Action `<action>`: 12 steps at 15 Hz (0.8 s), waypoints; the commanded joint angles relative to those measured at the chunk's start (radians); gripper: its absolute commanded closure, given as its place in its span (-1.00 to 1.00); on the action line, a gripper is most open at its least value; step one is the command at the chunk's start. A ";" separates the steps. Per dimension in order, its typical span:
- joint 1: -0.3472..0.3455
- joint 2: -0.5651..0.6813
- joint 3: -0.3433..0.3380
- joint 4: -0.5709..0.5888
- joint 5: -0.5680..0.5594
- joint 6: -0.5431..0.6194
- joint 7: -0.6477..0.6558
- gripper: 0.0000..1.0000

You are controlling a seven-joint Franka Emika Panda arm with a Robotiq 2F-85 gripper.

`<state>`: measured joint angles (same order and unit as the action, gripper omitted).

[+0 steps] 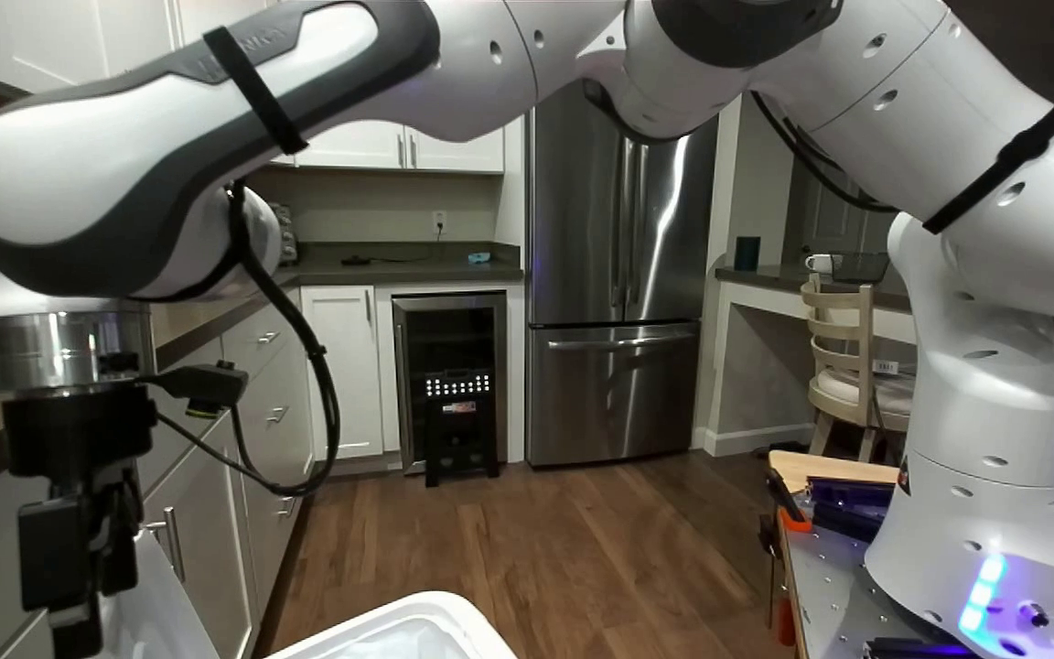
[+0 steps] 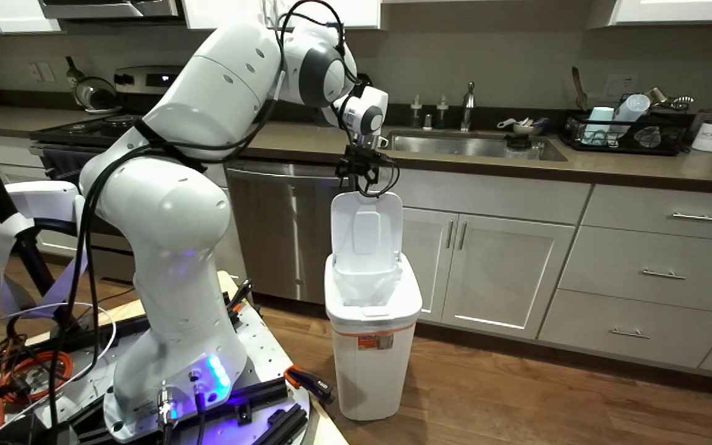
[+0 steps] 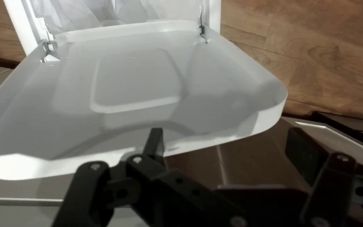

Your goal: Close the bin

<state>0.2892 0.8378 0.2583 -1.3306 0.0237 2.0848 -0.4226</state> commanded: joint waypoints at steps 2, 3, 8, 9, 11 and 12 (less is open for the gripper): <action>0.034 0.043 0.000 0.124 -0.057 -0.100 -0.005 -1.00; 0.039 0.050 0.001 0.142 -0.060 -0.115 -0.007 -1.00; 0.029 0.075 0.003 0.127 -0.039 -0.023 -0.044 -0.17; 0.025 0.081 0.004 0.119 -0.037 0.001 -0.051 -0.05; 0.021 0.099 -0.008 0.098 -0.051 0.057 -0.071 0.21; 0.023 0.106 -0.021 0.084 -0.062 0.065 -0.078 0.36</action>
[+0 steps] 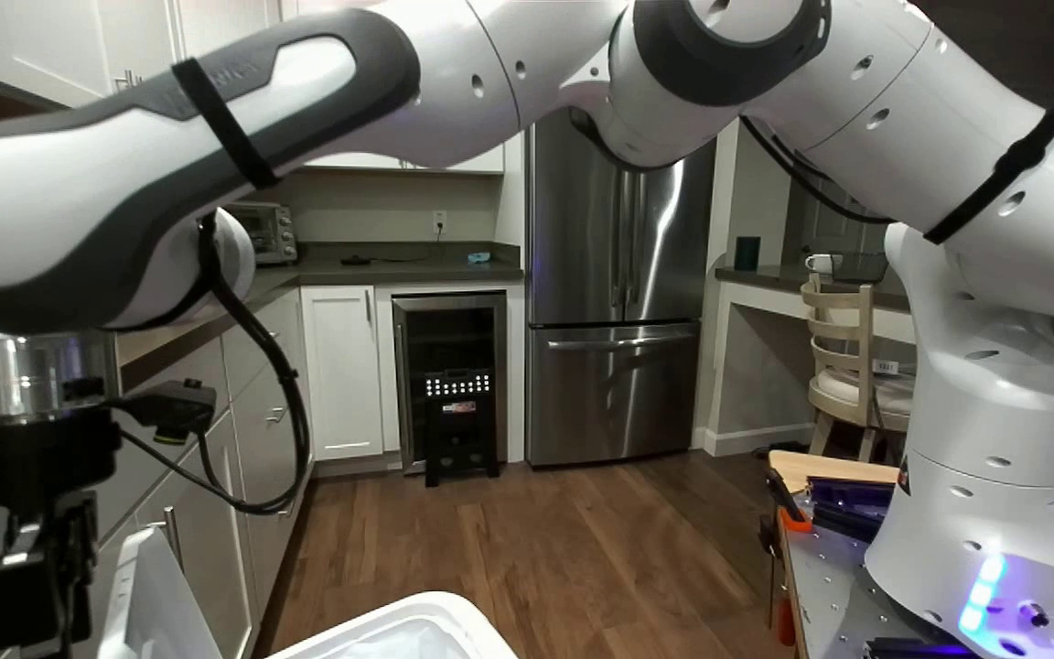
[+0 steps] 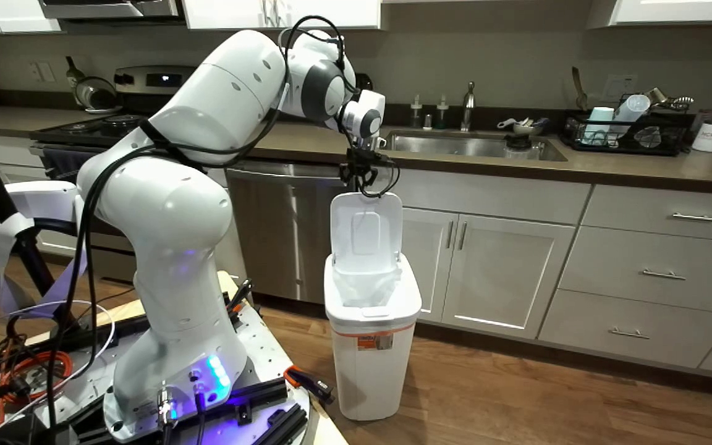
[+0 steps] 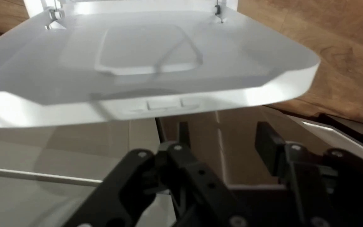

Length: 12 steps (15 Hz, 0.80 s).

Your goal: Close the bin

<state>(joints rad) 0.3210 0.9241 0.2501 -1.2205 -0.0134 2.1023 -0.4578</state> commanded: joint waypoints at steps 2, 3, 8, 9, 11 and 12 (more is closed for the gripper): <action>-0.007 0.027 -0.034 -0.045 -0.033 0.050 -0.061 0.59; -0.007 0.029 -0.043 -0.054 -0.036 0.050 -0.068 0.74; -0.003 0.021 -0.069 -0.094 -0.137 -0.022 -0.047 0.96; -0.001 0.018 -0.072 -0.100 -0.159 -0.037 -0.049 0.88; 0.003 0.016 -0.081 -0.103 -0.204 -0.071 -0.047 0.87; 0.002 0.014 -0.083 -0.107 -0.222 -0.091 -0.046 0.86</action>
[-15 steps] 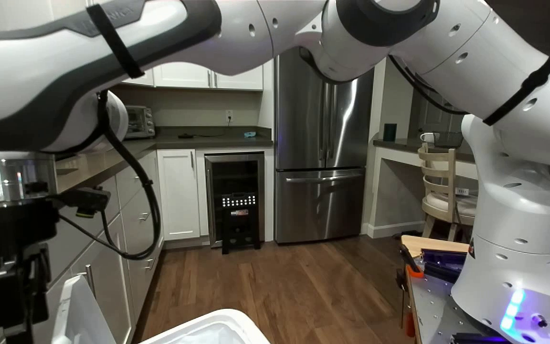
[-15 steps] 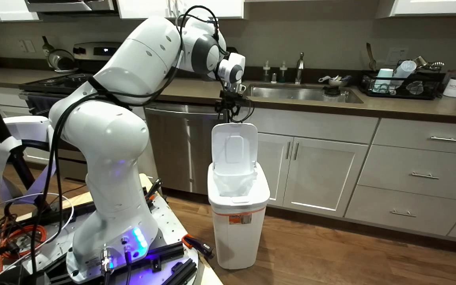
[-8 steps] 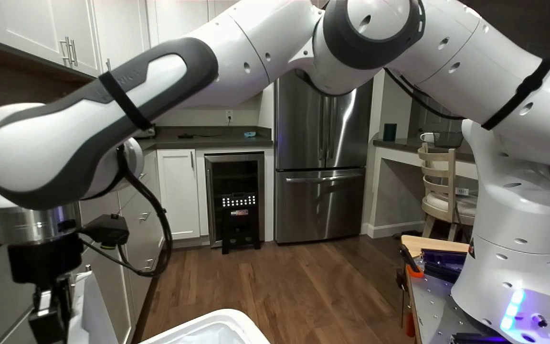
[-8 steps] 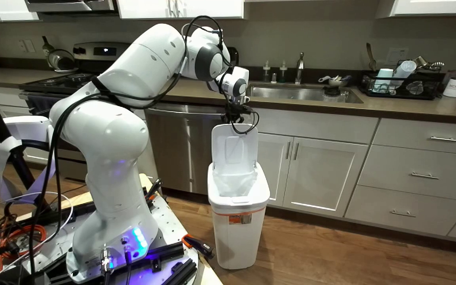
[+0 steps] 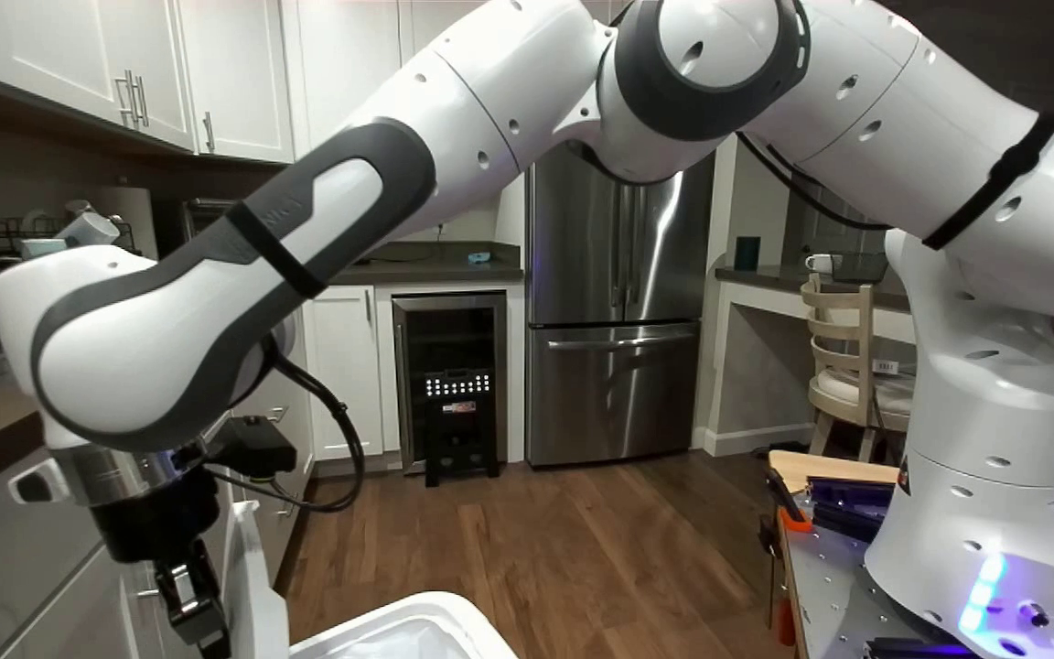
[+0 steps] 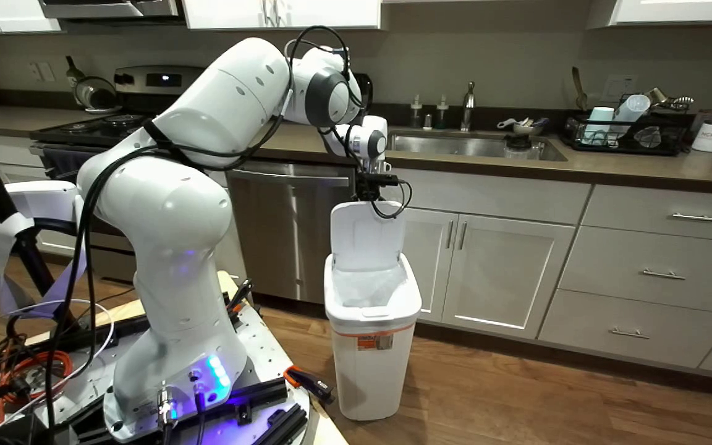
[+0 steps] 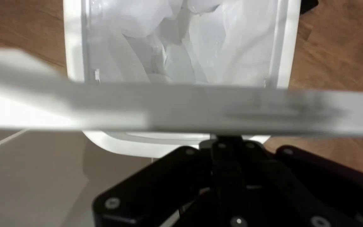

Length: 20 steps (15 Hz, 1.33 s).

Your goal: Close the bin

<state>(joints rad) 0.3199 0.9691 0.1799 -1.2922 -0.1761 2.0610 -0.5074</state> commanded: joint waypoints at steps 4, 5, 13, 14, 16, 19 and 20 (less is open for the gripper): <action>-0.007 -0.035 -0.025 -0.059 -0.089 -0.108 0.029 0.87; -0.009 -0.035 -0.029 -0.063 -0.091 -0.120 0.033 0.85; -0.065 -0.022 -0.024 -0.177 -0.063 -0.045 0.066 0.86; -0.077 -0.016 -0.019 -0.199 -0.056 0.005 0.071 0.85; -0.102 -0.010 -0.011 -0.240 -0.043 0.075 0.078 0.85; -0.128 -0.019 -0.014 -0.316 -0.035 0.166 0.100 0.86; -0.134 -0.022 -0.016 -0.335 -0.039 0.181 0.104 0.85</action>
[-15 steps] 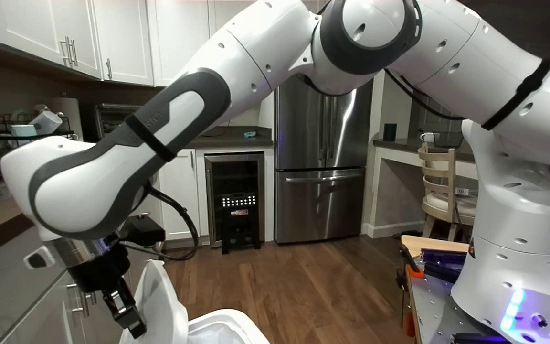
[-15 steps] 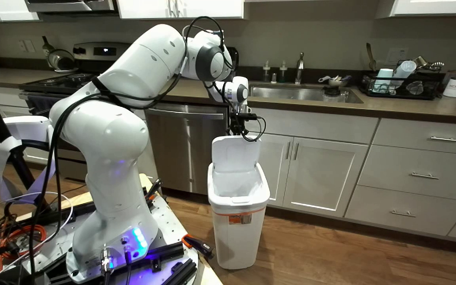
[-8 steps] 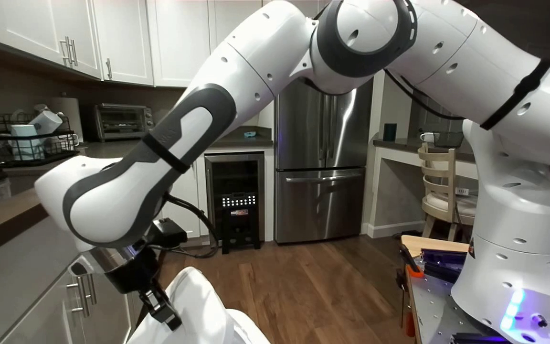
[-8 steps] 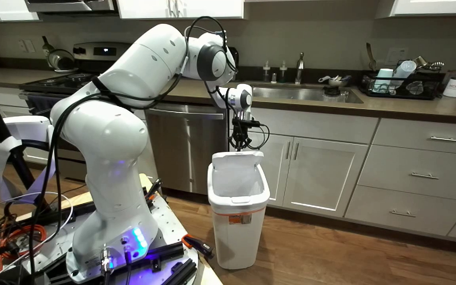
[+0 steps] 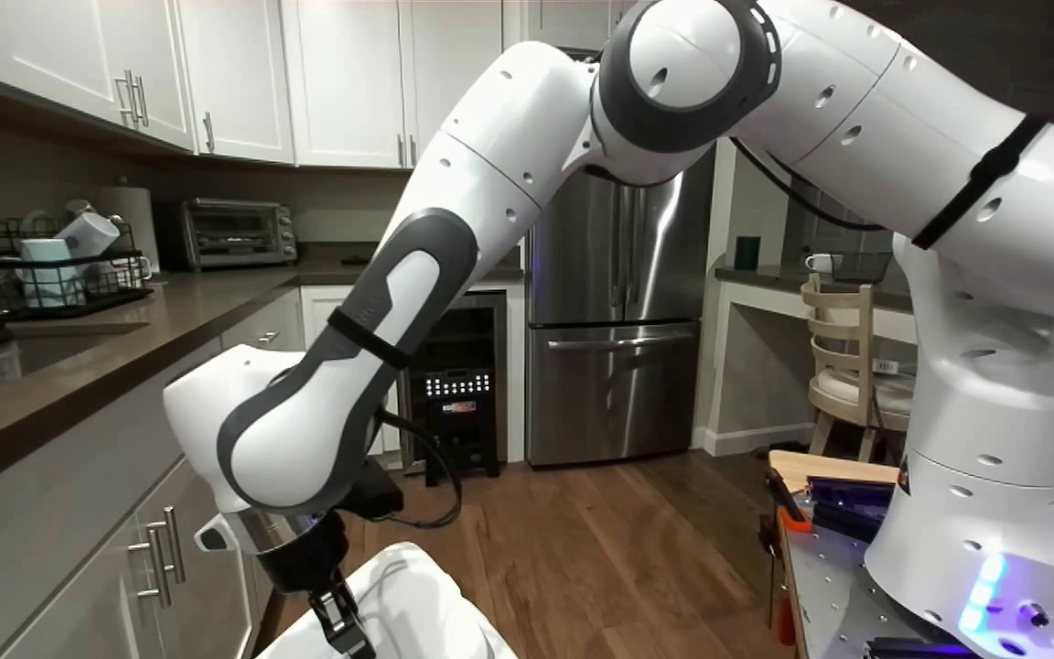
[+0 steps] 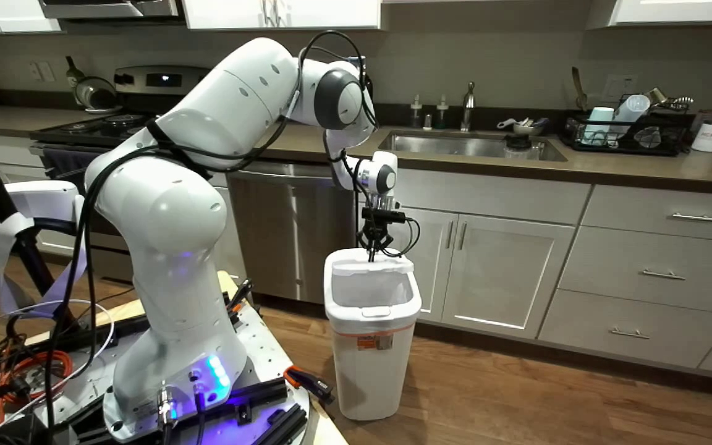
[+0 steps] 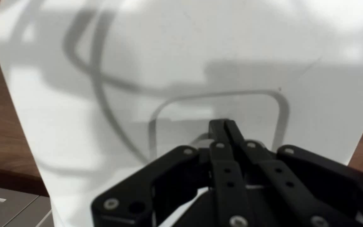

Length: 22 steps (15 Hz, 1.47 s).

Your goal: Close the bin

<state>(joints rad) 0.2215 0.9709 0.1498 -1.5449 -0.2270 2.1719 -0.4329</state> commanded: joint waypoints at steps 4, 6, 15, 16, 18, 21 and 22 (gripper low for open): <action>-0.059 -0.026 0.013 -0.165 0.007 0.158 0.044 0.85; -0.070 -0.018 0.016 -0.206 0.008 0.225 0.048 0.85; -0.115 0.011 0.055 -0.274 0.034 0.365 0.049 0.85; -0.113 0.000 0.062 -0.269 0.033 0.350 0.045 0.85; -0.105 -0.014 0.067 -0.261 0.025 0.339 0.044 0.86; -0.098 -0.004 0.077 -0.243 0.018 0.344 0.037 0.85; -0.096 0.002 0.076 -0.235 0.013 0.346 0.032 0.85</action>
<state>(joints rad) 0.1244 0.9791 0.2222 -1.7836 -0.2149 2.5156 -0.3851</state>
